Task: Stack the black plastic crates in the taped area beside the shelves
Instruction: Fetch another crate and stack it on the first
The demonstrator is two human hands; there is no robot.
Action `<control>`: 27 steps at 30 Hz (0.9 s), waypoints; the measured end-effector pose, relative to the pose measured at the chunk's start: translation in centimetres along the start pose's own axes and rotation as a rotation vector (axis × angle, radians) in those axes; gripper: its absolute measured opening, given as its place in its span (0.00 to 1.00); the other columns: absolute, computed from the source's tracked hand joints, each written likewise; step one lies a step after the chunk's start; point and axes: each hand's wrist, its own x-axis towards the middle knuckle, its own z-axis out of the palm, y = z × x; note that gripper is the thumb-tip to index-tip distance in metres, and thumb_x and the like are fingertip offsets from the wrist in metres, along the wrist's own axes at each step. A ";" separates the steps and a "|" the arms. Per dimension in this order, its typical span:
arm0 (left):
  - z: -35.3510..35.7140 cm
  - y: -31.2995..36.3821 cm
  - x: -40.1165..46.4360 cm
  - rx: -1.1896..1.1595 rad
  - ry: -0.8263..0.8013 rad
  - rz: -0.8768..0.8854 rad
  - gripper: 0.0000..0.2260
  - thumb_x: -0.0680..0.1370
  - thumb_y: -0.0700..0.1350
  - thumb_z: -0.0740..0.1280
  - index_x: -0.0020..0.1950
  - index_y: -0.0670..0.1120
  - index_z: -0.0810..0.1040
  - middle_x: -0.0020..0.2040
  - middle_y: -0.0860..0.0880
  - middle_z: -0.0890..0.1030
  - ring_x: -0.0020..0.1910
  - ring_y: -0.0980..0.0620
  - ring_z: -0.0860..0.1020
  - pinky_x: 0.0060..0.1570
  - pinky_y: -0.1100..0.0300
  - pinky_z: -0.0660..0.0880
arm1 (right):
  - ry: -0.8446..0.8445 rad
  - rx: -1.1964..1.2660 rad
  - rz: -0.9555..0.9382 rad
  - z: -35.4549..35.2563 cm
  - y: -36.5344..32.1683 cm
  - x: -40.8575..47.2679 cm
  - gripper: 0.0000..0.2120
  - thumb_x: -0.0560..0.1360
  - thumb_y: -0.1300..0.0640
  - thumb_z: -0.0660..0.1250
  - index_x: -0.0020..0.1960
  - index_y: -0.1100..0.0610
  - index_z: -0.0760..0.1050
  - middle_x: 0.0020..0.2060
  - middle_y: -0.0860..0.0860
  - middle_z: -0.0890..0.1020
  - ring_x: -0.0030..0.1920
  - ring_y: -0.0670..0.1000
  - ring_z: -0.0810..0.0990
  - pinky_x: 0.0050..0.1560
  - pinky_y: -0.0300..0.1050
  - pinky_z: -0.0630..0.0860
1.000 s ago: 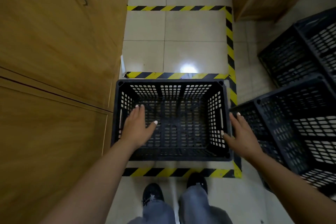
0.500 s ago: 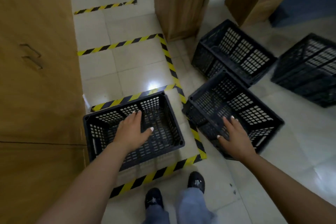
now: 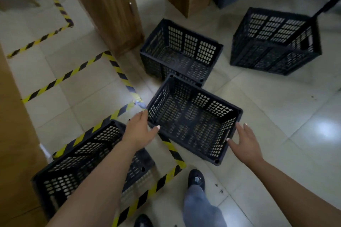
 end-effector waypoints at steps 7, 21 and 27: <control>1.6 6.6 8.9 0.048 -0.045 0.014 0.36 0.78 0.61 0.59 0.78 0.43 0.50 0.77 0.43 0.59 0.75 0.45 0.57 0.72 0.47 0.59 | -0.023 0.078 0.199 -1.3 5.7 5.4 0.35 0.77 0.49 0.62 0.77 0.56 0.49 0.76 0.60 0.53 0.76 0.58 0.50 0.74 0.51 0.51; 11.9 0.7 24.2 0.286 -0.018 0.033 0.37 0.77 0.58 0.62 0.78 0.40 0.51 0.77 0.40 0.56 0.76 0.42 0.54 0.74 0.47 0.54 | -0.065 0.318 0.442 13.2 10.5 13.3 0.44 0.74 0.50 0.67 0.77 0.59 0.42 0.77 0.59 0.50 0.76 0.58 0.50 0.74 0.54 0.54; 17.6 -4.7 29.5 0.358 -0.002 -0.126 0.43 0.75 0.60 0.65 0.78 0.41 0.45 0.78 0.39 0.50 0.77 0.40 0.49 0.74 0.42 0.52 | -0.008 0.425 0.522 19.7 12.9 17.2 0.44 0.74 0.58 0.68 0.77 0.55 0.40 0.74 0.61 0.60 0.68 0.63 0.67 0.62 0.57 0.69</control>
